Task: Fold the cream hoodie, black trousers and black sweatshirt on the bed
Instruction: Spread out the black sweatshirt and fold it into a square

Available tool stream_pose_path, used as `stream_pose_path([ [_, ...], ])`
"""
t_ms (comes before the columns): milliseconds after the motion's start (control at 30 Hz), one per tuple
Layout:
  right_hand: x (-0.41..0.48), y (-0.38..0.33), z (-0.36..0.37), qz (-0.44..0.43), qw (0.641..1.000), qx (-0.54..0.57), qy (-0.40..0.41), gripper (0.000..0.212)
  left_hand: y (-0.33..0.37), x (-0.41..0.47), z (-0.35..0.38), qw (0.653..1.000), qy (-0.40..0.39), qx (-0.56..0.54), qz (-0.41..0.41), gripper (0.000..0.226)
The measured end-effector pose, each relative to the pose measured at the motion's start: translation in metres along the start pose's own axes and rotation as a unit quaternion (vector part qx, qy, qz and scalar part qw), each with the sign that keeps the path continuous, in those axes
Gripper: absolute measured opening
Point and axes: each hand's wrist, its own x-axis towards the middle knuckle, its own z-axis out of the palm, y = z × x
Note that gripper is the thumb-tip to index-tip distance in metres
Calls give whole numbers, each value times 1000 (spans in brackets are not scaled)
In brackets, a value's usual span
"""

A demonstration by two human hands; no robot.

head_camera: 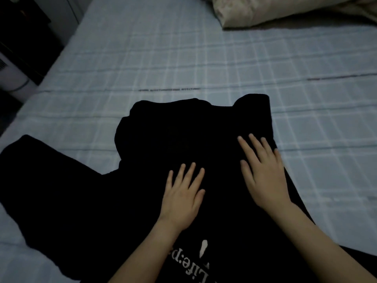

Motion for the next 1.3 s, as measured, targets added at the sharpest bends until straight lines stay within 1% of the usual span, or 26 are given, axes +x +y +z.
stream_pose_path([
  [67, 10, 9, 8, 12, 996, -35, -83, 57, -6, 0, -3, 999, 8, -42, 21, 57],
  [100, 15, 12, 6, 6, 993, -29, -116, 55, -14, 1, -12, 996, 29, -71, 35, 58],
  [133, 20, 15, 0, -8, 993, -15, -118, 53, -24, 6, -24, 992, 68, -90, 49, 57],
  [200, 34, 12, -18, -45, 998, 19, -32, 54, -52, 26, -48, 979, 180, -83, 51, 54],
  [267, 57, 4, -34, -80, 994, 52, 53, 53, -82, 55, -73, 969, 240, -58, -4, 54],
  [333, 84, -6, -43, -82, 991, 37, 98, 51, -110, 88, -88, 966, 231, -48, -106, 57],
  [400, 111, -7, -42, -18, 995, -24, 93, 55, -138, 114, -92, 952, 172, -90, -235, 64],
  [433, 123, -3, -39, 36, 997, -34, 58, 60, -150, 124, -91, 936, 137, -140, -292, 67],
  [467, 132, 3, -35, 99, 995, -12, 7, 67, -160, 132, -88, 919, 102, -194, -327, 69],
  [500, 137, 9, -28, 153, 987, 19, -48, 71, -165, 137, -84, 911, 70, -237, -329, 69],
  [533, 137, 15, -21, 173, 980, 32, -92, 71, -166, 139, -79, 913, 57, -269, -301, 67],
  [567, 134, 19, -15, 154, 981, 25, -111, 68, -163, 140, -74, 919, 72, -295, -250, 63],
  [600, 130, 23, -9, 113, 989, 18, -92, 62, -158, 138, -69, 924, 103, -318, -186, 57],
  [667, 125, 27, -5, 29, 998, 60, -1, 45, -152, 136, -66, 920, 156, -347, -91, 53],
  [767, 129, 42, -25, -22, 990, 60, 123, 40, -160, 145, -79, 913, 222, -338, -44, 59],
  [833, 139, 57, -48, -13, 983, 39, 181, 35, -171, 157, -99, 910, 257, -326, -20, 63],
  [900, 155, 72, -64, 36, 972, 40, 227, 31, -180, 171, -115, 904, 276, -326, -6, 63],
  [967, 175, 84, -71, 84, 960, 51, 261, 30, -177, 190, -121, 903, 279, -326, -18, 61],
  [1000, 185, 88, -70, 87, 961, 47, 260, 30, -173, 201, -119, 907, 268, -322, -29, 60],
  [1067, 200, 94, -63, 90, 975, 22, 201, 38, -164, 220, -107, 931, 205, -298, -58, 62],
  [1133, 205, 98, -52, 153, 983, -25, 94, 61, -155, 231, -92, 958, 99, -235, -133, 64],
  [1167, 204, 97, -47, 199, 977, -61, 49, 72, -150, 232, -86, 962, 64, -188, -186, 63],
  [1200, 201, 93, -43, 220, 969, -106, 30, 78, -143, 230, -82, 964, 60, -131, -223, 62],
  [1233, 195, 83, -37, 199, 969, -145, 34, 77, -131, 225, -80, 970, 80, -75, -218, 61],
  [1267, 189, 70, -28, 139, 976, -162, 54, 72, -115, 221, -77, 978, 118, -27, -169, 61],
  [1300, 183, 54, -17, 65, 983, -156, 68, 68, -95, 217, -73, 984, 154, 6, -90, 60],
])
